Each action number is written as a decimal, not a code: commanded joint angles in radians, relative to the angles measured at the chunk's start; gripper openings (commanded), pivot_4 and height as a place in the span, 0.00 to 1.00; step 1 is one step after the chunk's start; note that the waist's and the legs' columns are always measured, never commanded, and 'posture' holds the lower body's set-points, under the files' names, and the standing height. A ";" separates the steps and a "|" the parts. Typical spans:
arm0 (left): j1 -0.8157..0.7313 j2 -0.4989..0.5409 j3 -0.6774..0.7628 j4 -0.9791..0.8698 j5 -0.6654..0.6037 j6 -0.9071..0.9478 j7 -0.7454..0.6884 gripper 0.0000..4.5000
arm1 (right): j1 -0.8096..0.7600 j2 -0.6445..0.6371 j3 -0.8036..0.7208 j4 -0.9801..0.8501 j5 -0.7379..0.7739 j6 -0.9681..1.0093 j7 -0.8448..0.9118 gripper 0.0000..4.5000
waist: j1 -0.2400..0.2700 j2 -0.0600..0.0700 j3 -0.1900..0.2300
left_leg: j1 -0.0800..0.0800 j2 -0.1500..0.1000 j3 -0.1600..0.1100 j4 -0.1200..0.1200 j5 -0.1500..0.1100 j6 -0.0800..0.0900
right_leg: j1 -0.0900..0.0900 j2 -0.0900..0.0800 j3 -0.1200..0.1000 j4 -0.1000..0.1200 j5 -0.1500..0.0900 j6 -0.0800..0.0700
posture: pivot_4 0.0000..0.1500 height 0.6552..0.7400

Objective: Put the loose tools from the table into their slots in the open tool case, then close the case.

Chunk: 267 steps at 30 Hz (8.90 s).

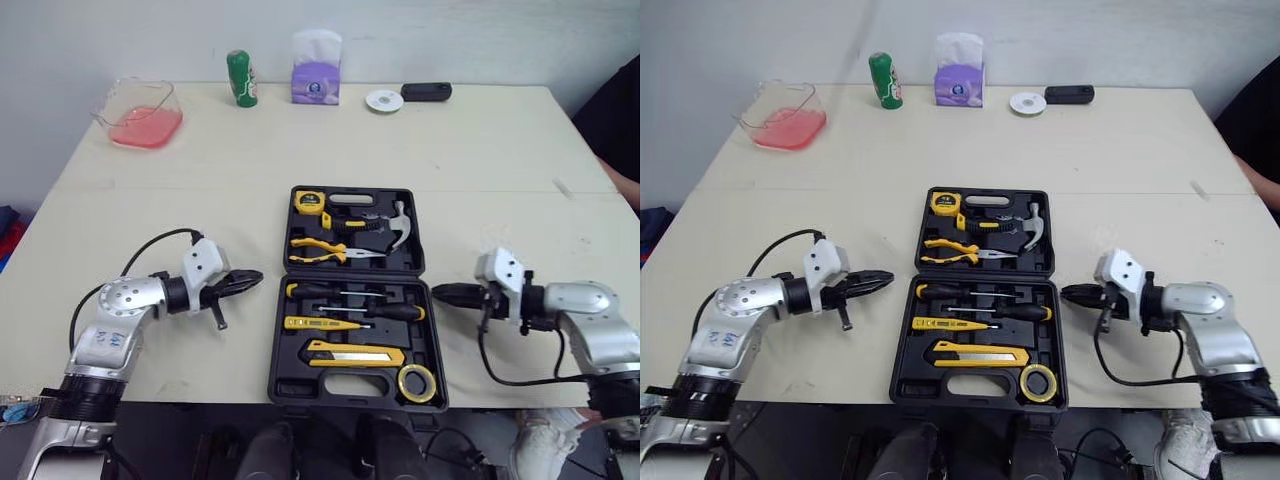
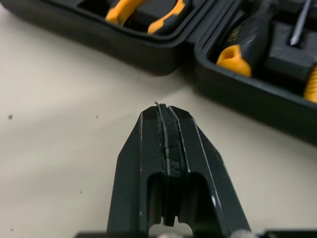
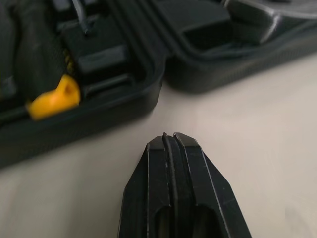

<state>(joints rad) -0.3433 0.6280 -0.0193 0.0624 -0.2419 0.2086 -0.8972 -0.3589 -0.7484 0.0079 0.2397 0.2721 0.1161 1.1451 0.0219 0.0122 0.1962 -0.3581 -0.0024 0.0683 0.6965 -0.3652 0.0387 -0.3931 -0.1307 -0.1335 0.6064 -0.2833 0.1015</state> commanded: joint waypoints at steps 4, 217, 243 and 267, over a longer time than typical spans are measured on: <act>-0.052 -0.051 -0.035 0.040 0.036 -0.025 0.018 0.01 | -0.028 0.036 0.023 -0.081 0.011 0.076 -0.011 0.00 | 0.001 0.000 0.000 | -0.001 0.000 -0.002 0.000 0.000 0.000 | 0.000 -0.001 0.001 0.000 0.000 0.000 | 1.00 1.00; -0.089 -0.030 0.029 0.040 -0.025 0.152 0.181 0.01 | 0.041 0.017 0.102 -0.217 -0.014 0.103 -0.321 0.00 | 0.001 -0.006 -0.002 | -0.002 -0.001 -0.003 0.001 0.004 -0.002 | -0.001 0.000 0.001 0.003 0.001 -0.002 | 1.00 1.00; 0.285 -0.012 0.276 -0.297 -0.211 0.237 0.069 0.01 | -0.406 0.134 0.080 0.284 -0.168 -0.067 -0.158 0.00 | -0.028 -0.005 -0.002 | -0.002 0.001 -0.003 0.001 0.004 -0.003 | -0.002 -0.003 0.002 0.002 0.001 -0.002 | 1.00 1.00; -0.563 -0.109 0.036 0.830 0.102 -0.104 0.073 0.01 | 0.446 -0.061 -0.106 -0.599 0.121 0.251 -0.104 0.00 | 0.002 -0.010 0.000 | -0.001 -0.002 0.000 0.000 0.004 -0.001 | -0.002 0.002 -0.003 0.003 0.002 -0.001 | 1.00 1.00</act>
<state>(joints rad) -0.8776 0.5209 0.0287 0.8528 -0.1676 0.1586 -0.8015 0.0881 -0.8153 -0.1099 -0.3136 0.3965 0.3568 1.0675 0.0238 0.0020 0.1966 -0.3594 -0.0045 0.0689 0.6968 -0.3616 0.0374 -0.3951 -0.1291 -0.1362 0.6089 -0.2811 0.1011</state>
